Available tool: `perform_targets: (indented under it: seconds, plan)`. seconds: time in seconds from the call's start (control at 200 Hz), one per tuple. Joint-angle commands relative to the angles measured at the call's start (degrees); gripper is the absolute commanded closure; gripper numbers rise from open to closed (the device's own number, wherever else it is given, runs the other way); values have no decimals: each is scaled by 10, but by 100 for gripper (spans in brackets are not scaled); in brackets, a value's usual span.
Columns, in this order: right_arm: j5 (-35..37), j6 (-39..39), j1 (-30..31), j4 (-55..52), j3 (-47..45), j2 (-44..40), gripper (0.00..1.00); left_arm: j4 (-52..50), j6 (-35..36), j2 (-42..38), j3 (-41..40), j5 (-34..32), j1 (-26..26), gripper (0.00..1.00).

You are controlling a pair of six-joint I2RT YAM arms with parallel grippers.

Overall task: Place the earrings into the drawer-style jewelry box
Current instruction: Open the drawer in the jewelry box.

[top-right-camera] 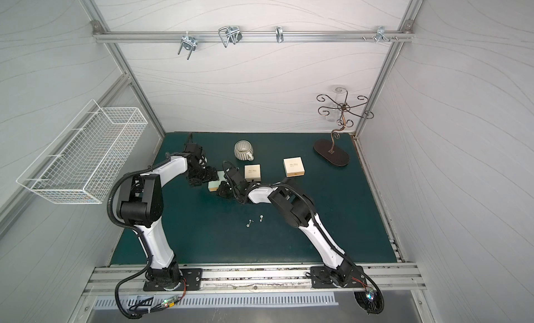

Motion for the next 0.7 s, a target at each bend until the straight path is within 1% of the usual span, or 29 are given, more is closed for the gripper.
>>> perform_targets:
  seconds: [0.0, 0.695]
  plan:
    - [-2, 4, 17, -6, -16, -22, 100, -14, 12, 27, 10, -30, 3, 6]
    - [-1, 7, 39, 15, -79, -67, 100, -10, 15, 30, 9, -33, 2, 6]
